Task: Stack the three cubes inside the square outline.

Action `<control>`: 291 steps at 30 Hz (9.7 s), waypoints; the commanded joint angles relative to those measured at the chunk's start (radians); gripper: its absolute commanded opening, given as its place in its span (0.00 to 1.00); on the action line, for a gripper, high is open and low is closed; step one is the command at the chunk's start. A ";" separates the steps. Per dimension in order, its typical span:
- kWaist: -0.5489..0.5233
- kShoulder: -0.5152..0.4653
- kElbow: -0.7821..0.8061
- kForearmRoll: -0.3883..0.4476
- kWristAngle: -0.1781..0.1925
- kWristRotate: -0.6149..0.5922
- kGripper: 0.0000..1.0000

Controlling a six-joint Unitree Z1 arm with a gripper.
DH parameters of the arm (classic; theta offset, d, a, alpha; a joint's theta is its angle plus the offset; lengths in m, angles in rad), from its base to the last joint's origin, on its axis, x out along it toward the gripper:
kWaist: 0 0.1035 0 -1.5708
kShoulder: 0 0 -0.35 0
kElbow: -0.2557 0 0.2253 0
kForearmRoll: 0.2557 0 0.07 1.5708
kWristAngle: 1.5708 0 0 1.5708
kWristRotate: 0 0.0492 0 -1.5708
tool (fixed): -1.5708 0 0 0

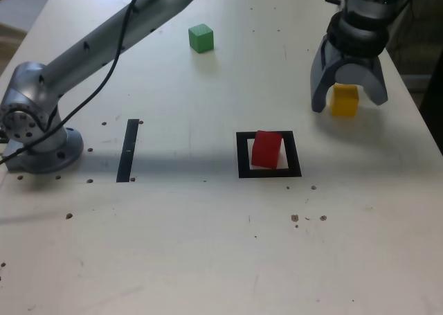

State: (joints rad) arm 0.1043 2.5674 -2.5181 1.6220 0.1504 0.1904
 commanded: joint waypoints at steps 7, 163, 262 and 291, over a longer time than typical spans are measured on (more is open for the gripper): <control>0.002 0.020 -0.037 0.015 0.005 0.000 0.60; -0.275 -0.702 1.009 -0.354 0.004 -0.270 0.99; 0.767 -0.206 0.481 -0.082 -0.028 0.136 0.96; 0.752 -0.212 0.499 -0.086 0.041 0.066 0.33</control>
State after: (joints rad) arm 0.8580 2.3631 -2.0204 1.5346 0.1921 0.2577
